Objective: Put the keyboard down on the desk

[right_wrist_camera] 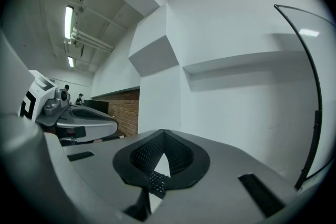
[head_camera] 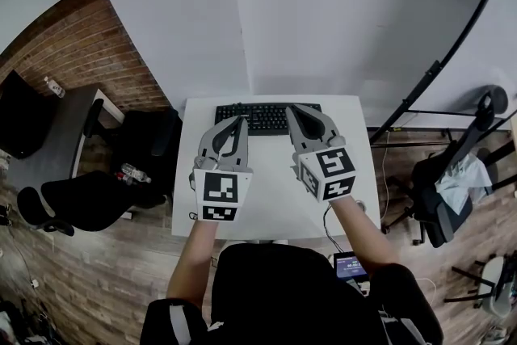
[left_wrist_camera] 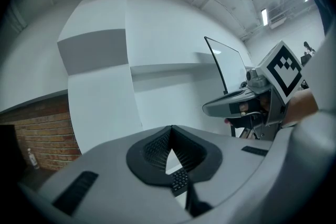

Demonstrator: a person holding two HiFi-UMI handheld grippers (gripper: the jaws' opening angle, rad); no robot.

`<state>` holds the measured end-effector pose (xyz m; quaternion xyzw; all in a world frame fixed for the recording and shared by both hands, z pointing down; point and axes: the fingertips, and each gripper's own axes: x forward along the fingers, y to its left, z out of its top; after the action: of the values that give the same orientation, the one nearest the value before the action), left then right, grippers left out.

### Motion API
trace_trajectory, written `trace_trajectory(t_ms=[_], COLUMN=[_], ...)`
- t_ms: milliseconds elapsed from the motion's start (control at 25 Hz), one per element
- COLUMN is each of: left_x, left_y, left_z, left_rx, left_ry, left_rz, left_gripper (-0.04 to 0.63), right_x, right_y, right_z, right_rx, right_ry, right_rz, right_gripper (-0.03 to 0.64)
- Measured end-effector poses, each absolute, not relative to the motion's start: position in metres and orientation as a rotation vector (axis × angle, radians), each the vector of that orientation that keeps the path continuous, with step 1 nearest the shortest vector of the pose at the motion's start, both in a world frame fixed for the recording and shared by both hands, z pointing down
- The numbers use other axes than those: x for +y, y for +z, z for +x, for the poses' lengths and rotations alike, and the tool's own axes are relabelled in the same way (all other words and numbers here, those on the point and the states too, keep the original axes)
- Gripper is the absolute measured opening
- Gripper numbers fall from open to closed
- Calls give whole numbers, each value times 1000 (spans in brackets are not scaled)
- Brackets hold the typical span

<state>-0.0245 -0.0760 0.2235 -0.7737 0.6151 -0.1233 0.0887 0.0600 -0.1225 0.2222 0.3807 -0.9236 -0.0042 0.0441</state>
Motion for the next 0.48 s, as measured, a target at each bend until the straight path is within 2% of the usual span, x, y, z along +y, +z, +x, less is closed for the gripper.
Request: trace_trajectory(t_ms=[480], left_x=[-78], left_y=[227], left_z=[-21], left_rx=[1848], left_ry=[-361], left_rz=[-2282], left_gripper=[12], right_x=[-124], right_y=[227], right_z=[62], right_rx=[-2836], right_ry=[-8], right_rz=[1141], right_gripper=[40])
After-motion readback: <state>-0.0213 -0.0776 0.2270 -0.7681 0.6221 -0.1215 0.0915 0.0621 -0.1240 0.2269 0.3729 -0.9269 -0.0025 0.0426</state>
